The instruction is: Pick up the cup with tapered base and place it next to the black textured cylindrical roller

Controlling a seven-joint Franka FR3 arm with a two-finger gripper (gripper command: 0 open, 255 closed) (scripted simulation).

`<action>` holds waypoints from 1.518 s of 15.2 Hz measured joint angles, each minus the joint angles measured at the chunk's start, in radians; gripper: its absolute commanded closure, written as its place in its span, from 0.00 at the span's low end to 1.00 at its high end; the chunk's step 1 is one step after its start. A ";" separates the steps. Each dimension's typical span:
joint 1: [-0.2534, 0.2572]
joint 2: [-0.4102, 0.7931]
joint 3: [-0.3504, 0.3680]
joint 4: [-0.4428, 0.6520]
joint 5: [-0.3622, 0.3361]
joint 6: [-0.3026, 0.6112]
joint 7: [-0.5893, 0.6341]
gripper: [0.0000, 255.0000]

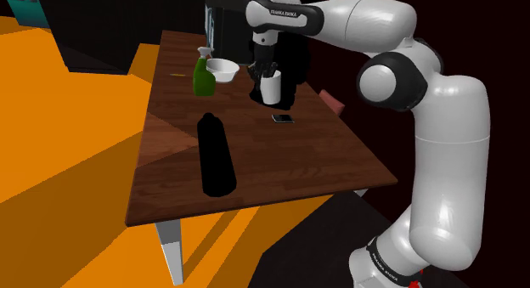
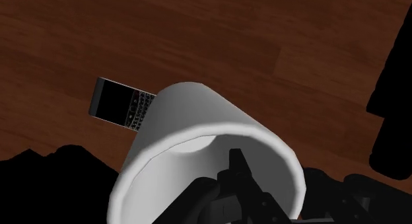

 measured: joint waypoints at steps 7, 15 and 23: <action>0.000 -0.003 -0.001 -0.102 -0.002 0.095 0.002 1.00; -0.001 0.018 -0.002 -0.183 -0.001 0.193 0.005 1.00; -0.001 0.021 -0.001 -0.194 -0.001 0.208 0.005 0.00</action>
